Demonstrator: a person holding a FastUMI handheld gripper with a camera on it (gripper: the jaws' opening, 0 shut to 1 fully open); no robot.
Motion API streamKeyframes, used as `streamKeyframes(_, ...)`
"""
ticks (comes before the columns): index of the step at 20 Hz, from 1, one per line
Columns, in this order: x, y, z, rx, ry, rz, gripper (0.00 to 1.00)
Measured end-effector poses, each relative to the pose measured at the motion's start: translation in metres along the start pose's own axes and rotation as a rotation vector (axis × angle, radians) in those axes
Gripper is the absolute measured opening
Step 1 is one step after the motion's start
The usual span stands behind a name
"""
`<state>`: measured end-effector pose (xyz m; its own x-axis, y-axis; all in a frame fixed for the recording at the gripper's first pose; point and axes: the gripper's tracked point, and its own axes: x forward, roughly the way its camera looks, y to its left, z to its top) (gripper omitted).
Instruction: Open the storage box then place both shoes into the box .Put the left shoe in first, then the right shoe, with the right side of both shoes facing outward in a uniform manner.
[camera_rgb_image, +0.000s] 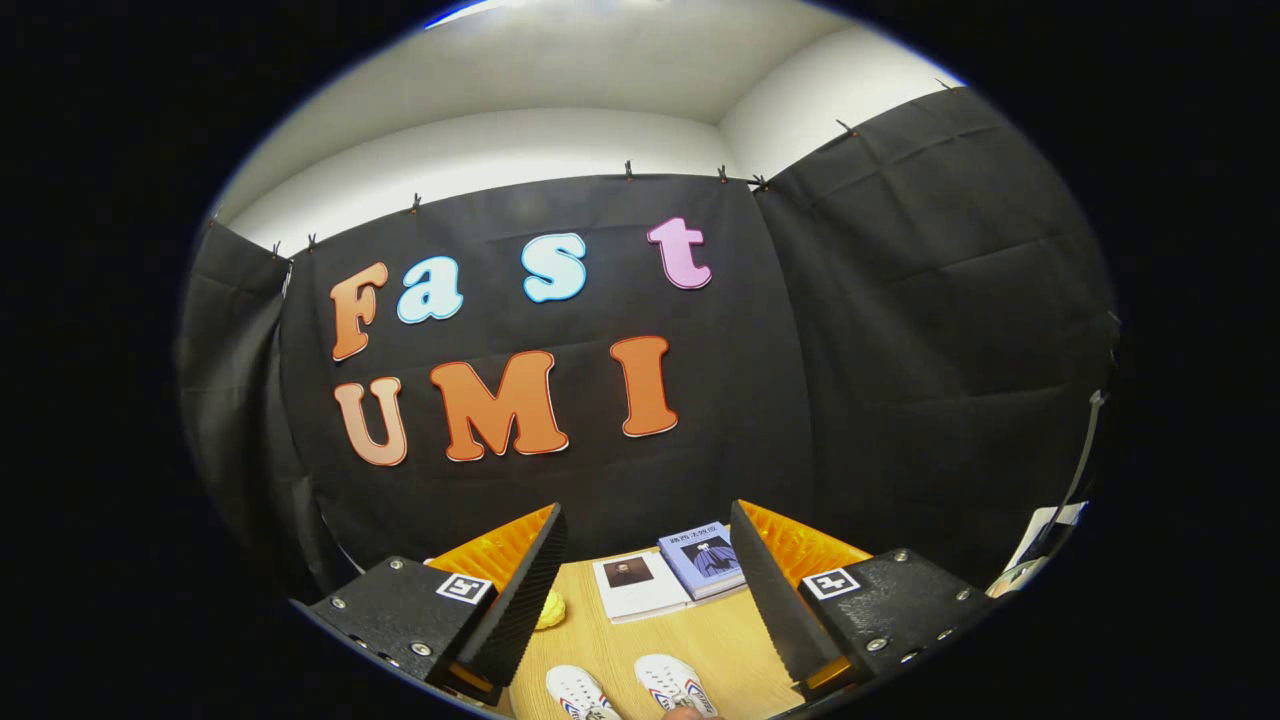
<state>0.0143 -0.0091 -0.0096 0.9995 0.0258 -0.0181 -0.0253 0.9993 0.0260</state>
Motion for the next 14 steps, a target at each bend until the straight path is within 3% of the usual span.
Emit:
streamKeyframes(9, 0.017, 0.005, -0.009, 0.001, 0.031, 0.059, 0.98)
streamKeyframes(14, 0.030, 0.014, -0.019, 0.012, 0.050, 0.132, 0.98)
